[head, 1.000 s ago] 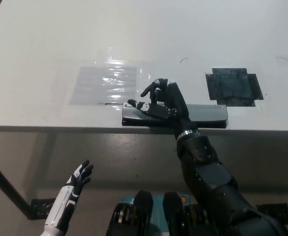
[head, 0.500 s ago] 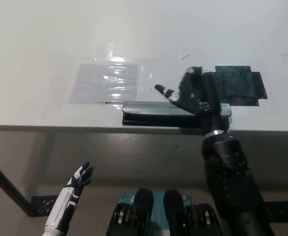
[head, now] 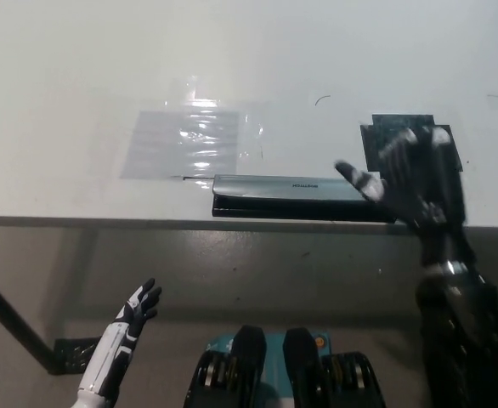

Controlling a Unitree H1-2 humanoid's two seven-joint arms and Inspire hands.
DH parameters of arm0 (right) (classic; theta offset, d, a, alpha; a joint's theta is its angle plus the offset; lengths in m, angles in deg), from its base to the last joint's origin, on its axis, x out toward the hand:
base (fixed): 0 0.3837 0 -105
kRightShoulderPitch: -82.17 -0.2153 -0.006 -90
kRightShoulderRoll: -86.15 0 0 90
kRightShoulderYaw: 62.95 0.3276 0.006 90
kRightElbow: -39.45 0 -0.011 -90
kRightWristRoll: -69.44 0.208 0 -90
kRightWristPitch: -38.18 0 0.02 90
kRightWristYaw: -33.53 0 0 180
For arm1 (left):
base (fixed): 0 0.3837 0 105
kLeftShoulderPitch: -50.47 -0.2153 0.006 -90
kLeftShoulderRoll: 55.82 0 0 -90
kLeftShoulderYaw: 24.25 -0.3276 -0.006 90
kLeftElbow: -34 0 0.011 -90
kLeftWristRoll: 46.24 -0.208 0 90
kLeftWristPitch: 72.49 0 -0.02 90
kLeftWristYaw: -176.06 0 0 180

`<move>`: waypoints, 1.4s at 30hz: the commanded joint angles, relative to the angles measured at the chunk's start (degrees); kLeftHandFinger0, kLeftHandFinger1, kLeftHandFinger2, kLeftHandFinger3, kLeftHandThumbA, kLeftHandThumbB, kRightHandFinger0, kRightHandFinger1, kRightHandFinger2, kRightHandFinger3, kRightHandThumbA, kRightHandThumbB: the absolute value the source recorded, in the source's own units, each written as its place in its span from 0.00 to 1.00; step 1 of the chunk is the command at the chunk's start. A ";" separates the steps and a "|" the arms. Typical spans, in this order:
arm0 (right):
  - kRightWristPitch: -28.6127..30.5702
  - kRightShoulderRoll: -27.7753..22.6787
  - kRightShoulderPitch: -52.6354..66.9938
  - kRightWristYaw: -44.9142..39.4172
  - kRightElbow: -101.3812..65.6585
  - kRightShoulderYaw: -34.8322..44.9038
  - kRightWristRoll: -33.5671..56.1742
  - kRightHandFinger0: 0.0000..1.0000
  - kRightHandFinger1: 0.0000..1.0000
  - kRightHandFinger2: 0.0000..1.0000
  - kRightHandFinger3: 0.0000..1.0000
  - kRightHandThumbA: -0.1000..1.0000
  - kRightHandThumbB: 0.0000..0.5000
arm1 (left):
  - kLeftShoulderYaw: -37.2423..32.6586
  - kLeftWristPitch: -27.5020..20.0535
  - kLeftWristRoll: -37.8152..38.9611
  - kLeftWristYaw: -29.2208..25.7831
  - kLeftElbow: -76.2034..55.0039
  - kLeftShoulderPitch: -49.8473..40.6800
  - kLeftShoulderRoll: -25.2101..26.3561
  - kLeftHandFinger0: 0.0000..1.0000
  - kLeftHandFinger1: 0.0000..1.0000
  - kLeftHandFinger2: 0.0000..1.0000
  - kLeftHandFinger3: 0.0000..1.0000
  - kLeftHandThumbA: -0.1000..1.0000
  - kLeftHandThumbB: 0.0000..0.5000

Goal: The paper pin puncher is placed at the center of the table and close to the robot and the robot uses its right fist to press on the paper pin puncher

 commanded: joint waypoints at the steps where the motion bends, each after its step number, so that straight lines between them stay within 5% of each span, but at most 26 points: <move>1: -8.63 -5.16 15.13 -4.19 -33.81 -3.52 5.56 0.00 0.00 0.00 0.00 1.00 0.32 | 0.05 -1.52 -0.13 0.77 -2.42 2.32 1.18 1.00 1.00 1.00 1.00 1.00 0.48; 2: -8.67 -4.40 16.46 -3.43 -32.13 -2.96 3.83 0.00 0.00 0.00 0.00 1.00 0.33 | 0.06 -1.70 -0.01 0.74 -2.19 2.46 1.09 1.00 1.00 1.00 1.00 1.00 0.48; 3: -6.30 -3.04 18.69 -2.36 -28.80 -2.29 0.99 0.13 0.16 0.20 0.21 1.00 0.25 | -0.01 -1.75 0.07 0.75 -2.09 2.23 0.96 1.00 1.00 1.00 1.00 1.00 0.49; 4: -4.94 -2.81 19.57 -2.27 -27.28 -2.21 0.90 0.16 0.14 0.16 0.22 1.00 0.25 | -0.05 -1.76 0.09 0.77 -2.09 2.14 0.92 1.00 1.00 1.00 1.00 1.00 0.49; 5: -4.70 -3.13 20.64 -2.65 -25.72 -2.25 2.11 0.29 0.31 0.33 0.38 1.00 0.28 | -0.13 -1.81 -0.07 0.74 -2.04 2.09 0.87 1.00 1.00 1.00 1.00 1.00 0.49; 6: -4.62 -3.35 21.54 -2.76 -24.22 -2.20 1.55 0.55 0.64 0.74 0.72 1.00 0.35 | -0.15 -1.74 -0.37 0.62 -2.05 2.09 0.88 1.00 1.00 1.00 1.00 1.00 0.50; 7: -4.29 -3.96 22.53 -3.14 -21.92 -2.34 -0.31 0.78 0.93 1.00 1.00 1.00 0.37 | -0.12 -1.61 -0.65 0.44 -1.94 2.24 0.88 1.00 1.00 1.00 1.00 1.00 0.51; 8: -3.63 -4.93 23.42 -4.29 -19.65 -2.93 -0.29 1.00 1.00 1.00 1.00 1.00 0.40 | -0.07 -1.67 -0.54 0.42 -1.89 2.27 0.86 1.00 1.00 1.00 1.00 1.00 0.51; 21: 4.79 -3.82 26.71 -5.32 -0.42 -4.44 -2.02 1.00 1.00 1.00 1.00 1.00 0.41 | -0.02 -2.32 0.38 0.73 -1.21 2.63 0.82 1.00 1.00 1.00 1.00 1.00 0.51; 23: 3.80 -3.56 26.53 -5.76 0.50 -4.67 -1.50 1.00 1.00 1.00 1.00 1.00 0.51 | -0.02 -2.11 0.29 0.70 -1.51 2.57 0.84 1.00 1.00 1.00 1.00 1.00 0.50; 28: 4.80 -3.08 25.19 -6.34 3.21 -4.50 -1.35 1.00 1.00 1.00 1.00 1.00 0.56 | -0.01 -2.42 0.41 0.89 -1.60 2.96 1.08 1.00 1.00 1.00 1.00 1.00 0.47; 42: 4.92 -2.91 24.41 -6.62 4.64 -4.13 -2.24 1.00 1.00 1.00 1.00 1.00 0.55 | -0.07 -2.55 0.50 0.94 -1.32 2.75 1.08 1.00 1.00 1.00 1.00 1.00 0.44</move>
